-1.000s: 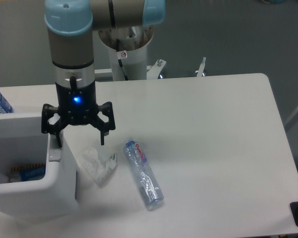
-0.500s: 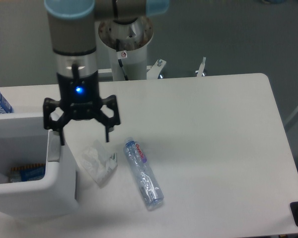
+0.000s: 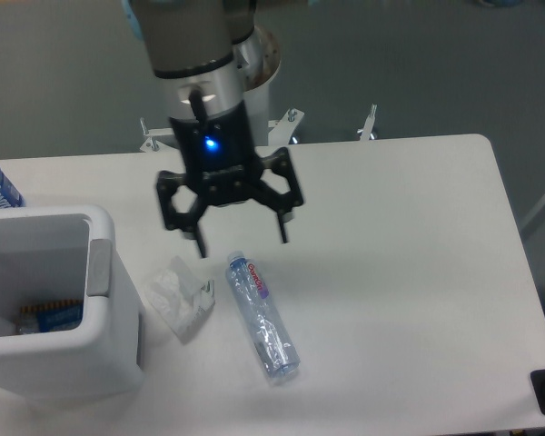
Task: Open the trash can
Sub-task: 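Lift the gripper up and away from the open trash can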
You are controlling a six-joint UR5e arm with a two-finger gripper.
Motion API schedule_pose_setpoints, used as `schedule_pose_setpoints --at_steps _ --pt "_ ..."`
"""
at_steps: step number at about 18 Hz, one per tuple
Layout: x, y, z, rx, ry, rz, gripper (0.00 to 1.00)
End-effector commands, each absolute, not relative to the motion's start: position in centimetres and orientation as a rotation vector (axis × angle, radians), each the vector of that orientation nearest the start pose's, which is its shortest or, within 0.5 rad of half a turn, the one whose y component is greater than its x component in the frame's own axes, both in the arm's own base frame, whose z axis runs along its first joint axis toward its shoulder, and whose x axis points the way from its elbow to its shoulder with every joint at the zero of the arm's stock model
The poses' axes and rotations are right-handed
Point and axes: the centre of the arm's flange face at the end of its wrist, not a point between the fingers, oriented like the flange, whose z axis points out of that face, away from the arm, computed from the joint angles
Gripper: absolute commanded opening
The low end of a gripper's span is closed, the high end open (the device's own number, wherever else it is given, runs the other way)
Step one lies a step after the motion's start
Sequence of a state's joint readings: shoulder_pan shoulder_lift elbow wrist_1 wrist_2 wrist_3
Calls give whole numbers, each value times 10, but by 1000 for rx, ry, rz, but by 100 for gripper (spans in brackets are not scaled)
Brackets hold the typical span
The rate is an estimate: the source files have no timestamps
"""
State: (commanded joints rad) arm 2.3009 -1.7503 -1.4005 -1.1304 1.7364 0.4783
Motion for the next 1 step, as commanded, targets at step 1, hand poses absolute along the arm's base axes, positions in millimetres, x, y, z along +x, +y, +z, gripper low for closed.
schedule_pose_setpoints --at_steps 1 --pt "-317 522 527 -2814 -392 548 100"
